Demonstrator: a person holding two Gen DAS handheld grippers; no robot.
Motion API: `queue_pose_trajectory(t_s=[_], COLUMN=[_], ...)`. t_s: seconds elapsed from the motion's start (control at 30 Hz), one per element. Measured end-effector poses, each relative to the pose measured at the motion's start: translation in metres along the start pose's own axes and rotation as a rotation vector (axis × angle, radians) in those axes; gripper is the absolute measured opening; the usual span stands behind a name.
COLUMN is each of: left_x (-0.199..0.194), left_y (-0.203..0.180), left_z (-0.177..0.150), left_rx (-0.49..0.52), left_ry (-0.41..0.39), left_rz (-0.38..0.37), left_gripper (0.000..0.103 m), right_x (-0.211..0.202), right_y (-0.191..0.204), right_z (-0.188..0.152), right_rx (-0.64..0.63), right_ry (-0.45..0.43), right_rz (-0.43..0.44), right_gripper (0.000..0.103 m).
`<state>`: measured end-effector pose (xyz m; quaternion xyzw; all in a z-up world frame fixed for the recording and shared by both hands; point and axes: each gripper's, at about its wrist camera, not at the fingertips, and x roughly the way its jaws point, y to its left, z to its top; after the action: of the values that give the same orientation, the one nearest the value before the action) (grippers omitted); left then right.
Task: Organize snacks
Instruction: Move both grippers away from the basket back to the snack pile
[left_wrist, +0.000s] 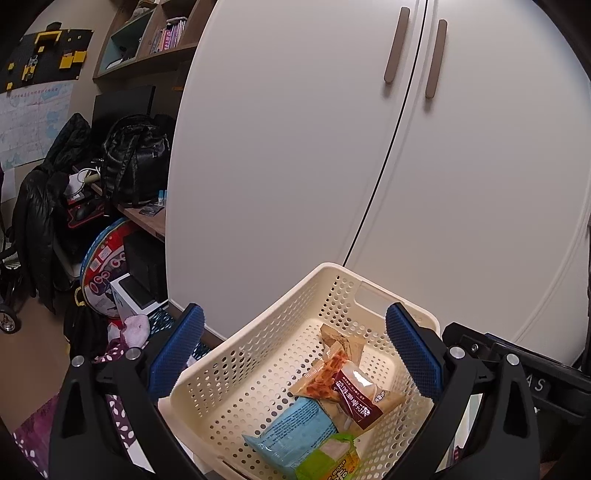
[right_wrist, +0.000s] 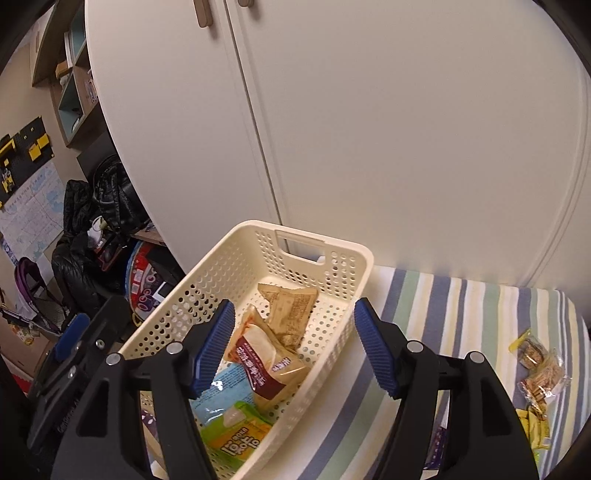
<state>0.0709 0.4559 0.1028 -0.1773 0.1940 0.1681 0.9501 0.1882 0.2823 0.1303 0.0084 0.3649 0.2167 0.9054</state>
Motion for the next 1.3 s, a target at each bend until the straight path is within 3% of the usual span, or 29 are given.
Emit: queue_pose_trajectory(t_s=[0.27,0.37,0.53,0.87,0.93,1.0,1.3], left_x=[-0.004,-0.006,-0.009,-0.022,-0.024,-0.027,-0.033], left_y=[-0.008,-0.012,-0.022,-0.063,-0.070,-0.078,-0.114], left_z=[-0.001,-0.002,-0.004,-0.015,-0.019,-0.023,-0.043], left_rx=[0.023,0.032,0.060,0.165,0.177,0.193,0.327], left_ry=[-0.009,-0.013,-0.020,-0.026,-0.018,-0.010,0.003], left_rz=[-0.013,-0.019,-0.032,-0.113,-0.140,-0.165,-0.206], left_gripper=[0.100,0.100,0.100,0.100,0.100,0.100,0.100], right_x=[-0.011,-0.014,-0.022,-0.039,-0.044,-0.049,-0.066], right_y=[-0.017,-0.027,-0.043,-0.092,-0.101,-0.110,-0.137], right_z=[-0.010,-0.015,-0.024,-0.045,-0.049,-0.054,-0.073], right_rx=[0.003,0.016,0.029,0.104,0.113,0.116,0.092], right_ry=[-0.008,-0.007,-0.005,0.011,0.010,0.006,-0.001], right_rz=[-0.077,-0.096,-0.128,-0.207,-0.239,-0.284,-0.446], right_gripper=[0.067,0.075,0.075,0.075,0.075,0.086,0.090])
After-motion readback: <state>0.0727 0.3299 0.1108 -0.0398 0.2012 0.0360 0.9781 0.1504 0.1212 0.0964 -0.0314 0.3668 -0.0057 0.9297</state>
